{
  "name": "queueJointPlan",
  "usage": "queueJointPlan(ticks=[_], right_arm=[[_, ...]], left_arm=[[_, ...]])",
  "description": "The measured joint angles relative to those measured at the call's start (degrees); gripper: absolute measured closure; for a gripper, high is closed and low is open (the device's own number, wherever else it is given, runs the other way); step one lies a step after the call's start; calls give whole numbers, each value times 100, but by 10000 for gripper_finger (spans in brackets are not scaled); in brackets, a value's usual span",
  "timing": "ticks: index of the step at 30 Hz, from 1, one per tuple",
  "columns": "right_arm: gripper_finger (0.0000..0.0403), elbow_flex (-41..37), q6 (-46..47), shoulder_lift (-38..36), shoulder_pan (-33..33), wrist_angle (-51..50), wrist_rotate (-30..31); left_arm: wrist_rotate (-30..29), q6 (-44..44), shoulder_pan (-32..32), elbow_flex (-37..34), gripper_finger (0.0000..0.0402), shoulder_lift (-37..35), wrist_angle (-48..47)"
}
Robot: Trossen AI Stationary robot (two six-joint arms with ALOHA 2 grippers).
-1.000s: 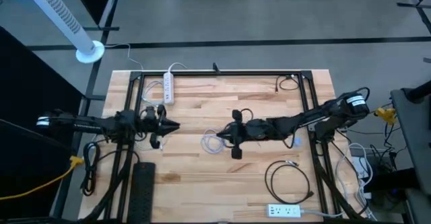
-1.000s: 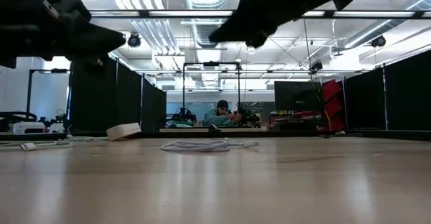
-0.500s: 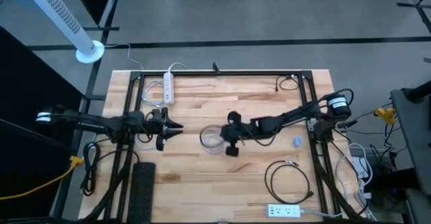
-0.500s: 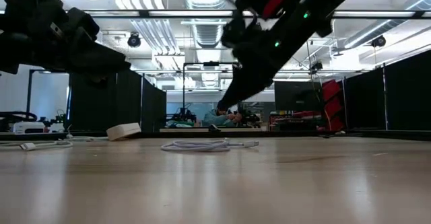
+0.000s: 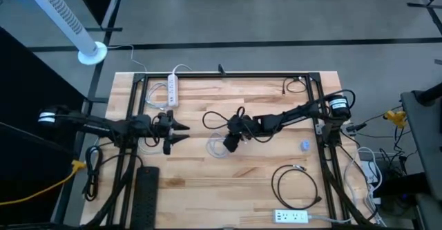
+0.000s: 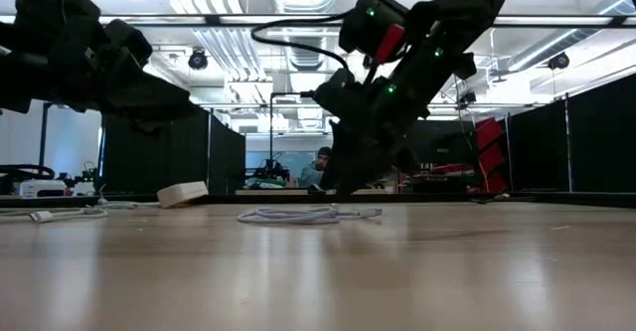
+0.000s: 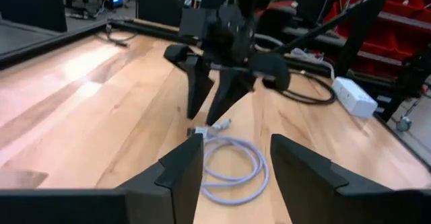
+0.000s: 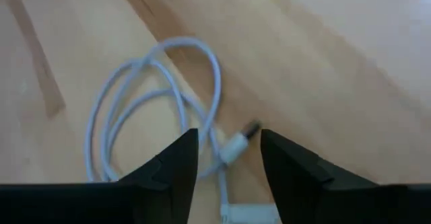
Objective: Plug in charger cables
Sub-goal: Insert the bottom right white charger cable into the black outlet extension
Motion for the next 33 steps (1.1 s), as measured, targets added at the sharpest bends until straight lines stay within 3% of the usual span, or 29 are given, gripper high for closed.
queueJointPlan(ticks=[9,16,19,29,33], right_arm=[[272,11,201,381,8,106,184],[350,4,-232,429,61,386,325],[390,114,-793,418,173,319,291],[387,1150,-3720,267,749,307,891],[387,1283,-4024,267,786,322,899]], left_arm=[[-4,-261,0,0,239,399,306],[-7,-309,0,0,253,620,398],[-9,-461,0,0,259,723,631],[-8,-586,-5,36,274,1073,1330],[-7,-491,-21,311,275,1320,1344]])
